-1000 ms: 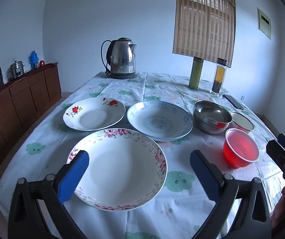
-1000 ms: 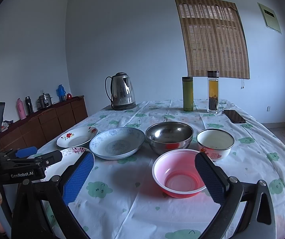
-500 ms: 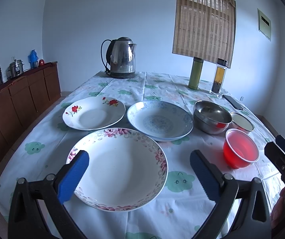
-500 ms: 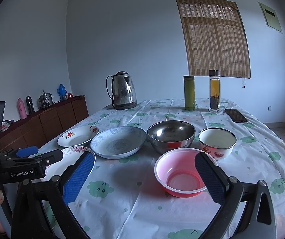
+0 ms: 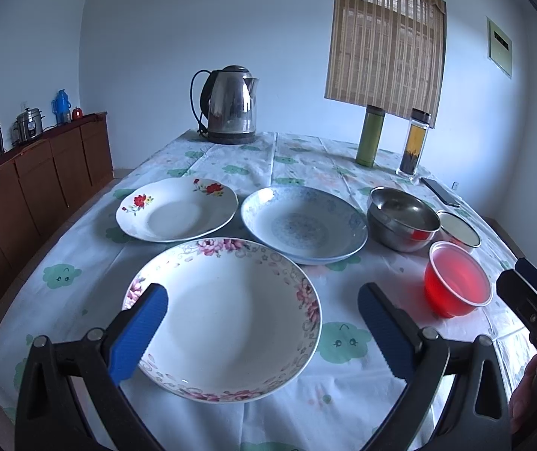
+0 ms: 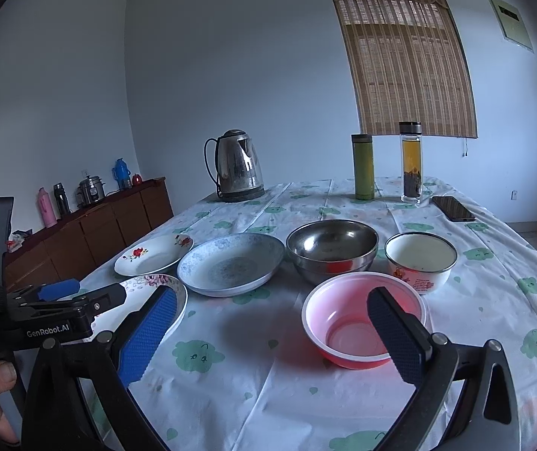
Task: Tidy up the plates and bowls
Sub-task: 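Move both tools to the pink-floral deep plate rim and close on it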
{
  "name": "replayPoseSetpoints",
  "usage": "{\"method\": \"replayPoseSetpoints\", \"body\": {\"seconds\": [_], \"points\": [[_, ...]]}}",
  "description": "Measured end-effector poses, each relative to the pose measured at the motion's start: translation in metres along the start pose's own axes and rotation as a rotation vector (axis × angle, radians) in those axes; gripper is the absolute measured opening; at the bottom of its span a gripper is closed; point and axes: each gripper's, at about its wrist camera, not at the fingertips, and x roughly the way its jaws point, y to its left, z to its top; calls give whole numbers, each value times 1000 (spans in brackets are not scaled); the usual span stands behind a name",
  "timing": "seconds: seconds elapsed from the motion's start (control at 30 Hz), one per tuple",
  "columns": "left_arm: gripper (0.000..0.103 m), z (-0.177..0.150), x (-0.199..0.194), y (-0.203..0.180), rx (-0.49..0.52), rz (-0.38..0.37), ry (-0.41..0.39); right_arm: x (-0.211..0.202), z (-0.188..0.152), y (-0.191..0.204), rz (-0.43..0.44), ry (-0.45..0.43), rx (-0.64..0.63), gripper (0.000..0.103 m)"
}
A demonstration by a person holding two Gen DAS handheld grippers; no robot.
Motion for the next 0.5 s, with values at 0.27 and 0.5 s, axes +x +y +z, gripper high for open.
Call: {"method": "replayPoseSetpoints", "body": {"seconds": [0.27, 0.5], "points": [[103, -1, 8, 11, -11, 7, 5, 14, -3, 9, 30, 39, 11, 102], [102, 1, 20, 35, -54, 36, 32, 35, -5, 22, 82, 105, 10, 102]]}}
